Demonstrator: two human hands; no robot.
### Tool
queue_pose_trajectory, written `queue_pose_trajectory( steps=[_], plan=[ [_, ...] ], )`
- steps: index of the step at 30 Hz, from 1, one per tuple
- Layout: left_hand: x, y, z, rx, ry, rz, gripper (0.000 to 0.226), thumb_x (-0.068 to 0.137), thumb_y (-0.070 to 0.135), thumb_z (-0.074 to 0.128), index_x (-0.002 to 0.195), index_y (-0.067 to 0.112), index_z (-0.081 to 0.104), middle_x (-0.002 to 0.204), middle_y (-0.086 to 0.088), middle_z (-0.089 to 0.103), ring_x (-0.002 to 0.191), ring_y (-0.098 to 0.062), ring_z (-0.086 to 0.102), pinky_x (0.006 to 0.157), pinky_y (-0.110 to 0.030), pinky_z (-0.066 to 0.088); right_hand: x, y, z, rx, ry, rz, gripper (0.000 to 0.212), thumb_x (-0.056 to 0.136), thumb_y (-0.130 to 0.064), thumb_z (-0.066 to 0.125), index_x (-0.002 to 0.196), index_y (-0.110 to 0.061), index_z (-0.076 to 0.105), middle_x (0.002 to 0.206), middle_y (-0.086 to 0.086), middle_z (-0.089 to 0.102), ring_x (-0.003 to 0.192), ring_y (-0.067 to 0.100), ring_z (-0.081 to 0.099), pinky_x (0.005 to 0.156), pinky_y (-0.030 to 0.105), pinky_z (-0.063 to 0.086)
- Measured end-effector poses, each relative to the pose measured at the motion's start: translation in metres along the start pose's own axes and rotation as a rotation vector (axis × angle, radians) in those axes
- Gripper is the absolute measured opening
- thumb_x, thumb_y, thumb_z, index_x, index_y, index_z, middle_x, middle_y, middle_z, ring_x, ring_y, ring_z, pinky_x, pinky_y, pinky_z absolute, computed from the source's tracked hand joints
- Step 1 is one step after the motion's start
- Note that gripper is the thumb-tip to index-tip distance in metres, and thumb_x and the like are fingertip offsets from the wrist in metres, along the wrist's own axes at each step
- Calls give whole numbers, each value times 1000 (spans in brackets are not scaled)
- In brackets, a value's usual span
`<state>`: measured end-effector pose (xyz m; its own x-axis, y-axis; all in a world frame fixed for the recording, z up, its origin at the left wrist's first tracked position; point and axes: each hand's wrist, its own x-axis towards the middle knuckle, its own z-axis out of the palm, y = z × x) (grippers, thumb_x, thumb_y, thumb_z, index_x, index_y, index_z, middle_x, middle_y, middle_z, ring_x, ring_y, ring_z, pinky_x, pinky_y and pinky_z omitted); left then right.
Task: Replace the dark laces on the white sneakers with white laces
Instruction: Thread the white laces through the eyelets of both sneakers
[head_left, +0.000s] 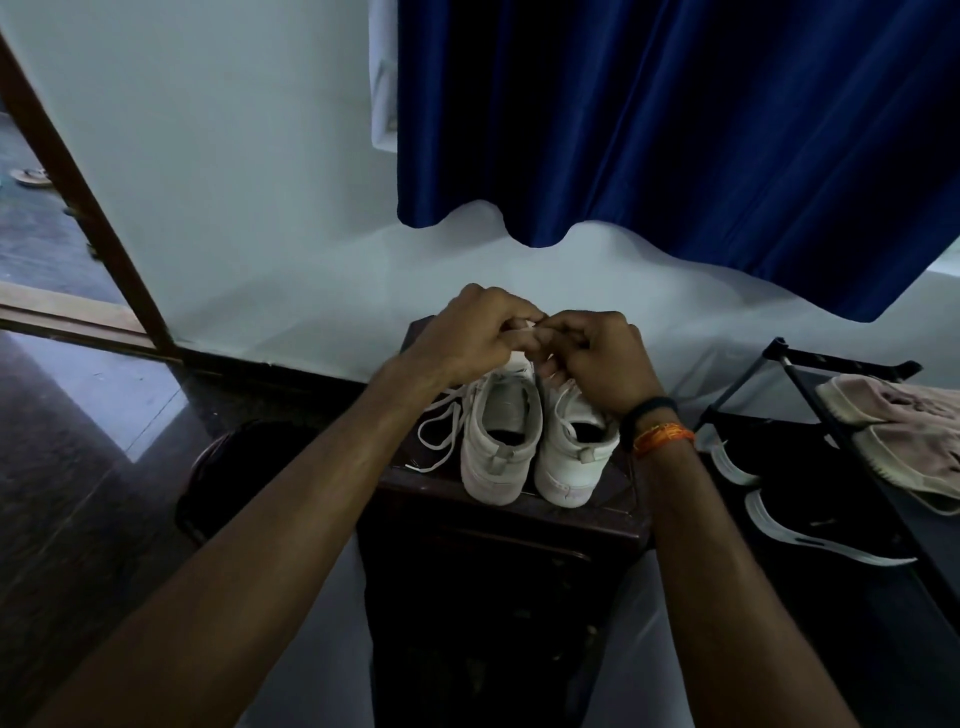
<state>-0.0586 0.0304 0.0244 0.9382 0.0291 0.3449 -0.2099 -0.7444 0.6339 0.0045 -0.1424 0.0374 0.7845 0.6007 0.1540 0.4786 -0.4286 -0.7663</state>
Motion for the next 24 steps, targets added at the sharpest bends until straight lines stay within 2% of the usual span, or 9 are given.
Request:
queue_pose_trajectory(
  steps=[4, 6, 8, 11, 13, 14, 17, 20, 24],
  plan=[
    [-4, 1, -2, -69, 54, -34, 13, 95, 16, 67, 98, 15, 80, 81, 1, 76, 67, -5, 70, 69, -29, 59, -2, 2, -1, 145, 44, 55, 22, 96, -32, 67, 89, -14, 76, 74, 0, 76, 62, 19, 71, 59, 28, 55],
    [-6, 1, -1, -106, 70, -78, 15, 97, 17, 65, 95, 11, 78, 75, 1, 74, 57, -3, 67, 58, -23, 55, -1, 8, -1, 48, 74, 74, 31, 96, -47, 63, 84, -21, 77, 75, -4, 76, 62, 17, 71, 63, 32, 58],
    [-8, -1, 1, -115, 101, -144, 16, 98, 19, 64, 93, 12, 77, 70, 8, 71, 57, 1, 64, 59, -15, 47, 1, 16, 2, -202, 61, 66, 32, 89, -54, 57, 74, -31, 74, 77, -8, 75, 68, 15, 70, 73, 36, 59],
    [-11, -4, 5, -135, 91, -231, 14, 95, 21, 66, 86, 17, 77, 61, 21, 66, 66, 4, 65, 70, -18, 50, 0, 20, 11, -472, -67, 101, 16, 76, -52, 71, 78, -37, 76, 86, -7, 75, 86, 16, 66, 78, 33, 55],
    [-15, -5, 10, -128, 35, -257, 14, 93, 20, 67, 85, 19, 78, 62, 25, 67, 71, 4, 67, 71, -15, 51, 0, 20, 19, -532, -100, 136, 25, 74, -52, 80, 86, -31, 78, 91, -2, 74, 90, 18, 63, 75, 31, 51],
    [-17, -6, 13, -110, 6, -262, 16, 92, 20, 66, 82, 17, 78, 65, 19, 70, 73, -1, 68, 69, -18, 53, 1, 20, 22, -553, -88, 150, 27, 72, -53, 81, 87, -30, 79, 92, -1, 73, 91, 20, 64, 76, 32, 52],
    [-22, -13, 22, -43, -65, -236, 24, 90, 18, 63, 72, 6, 73, 70, -8, 70, 71, -24, 66, 69, -43, 51, 3, 20, 25, -543, -59, 180, 22, 75, -44, 82, 89, -28, 80, 95, 2, 74, 96, 23, 65, 84, 38, 56],
    [-23, -16, 28, 22, -75, -215, 17, 89, 17, 69, 75, 8, 75, 72, -6, 70, 69, -21, 65, 65, -43, 53, 5, 24, 21, -460, -61, 227, 15, 78, -32, 79, 90, -24, 81, 95, 3, 75, 97, 22, 65, 82, 32, 54],
    [-24, -14, 34, 89, -55, -218, 7, 88, 16, 73, 84, 21, 77, 80, -2, 70, 78, -21, 68, 67, -41, 57, 6, 28, 17, -406, -71, 265, 10, 76, -22, 77, 85, -22, 82, 88, 1, 76, 89, 19, 66, 77, 28, 52]
  ],
)
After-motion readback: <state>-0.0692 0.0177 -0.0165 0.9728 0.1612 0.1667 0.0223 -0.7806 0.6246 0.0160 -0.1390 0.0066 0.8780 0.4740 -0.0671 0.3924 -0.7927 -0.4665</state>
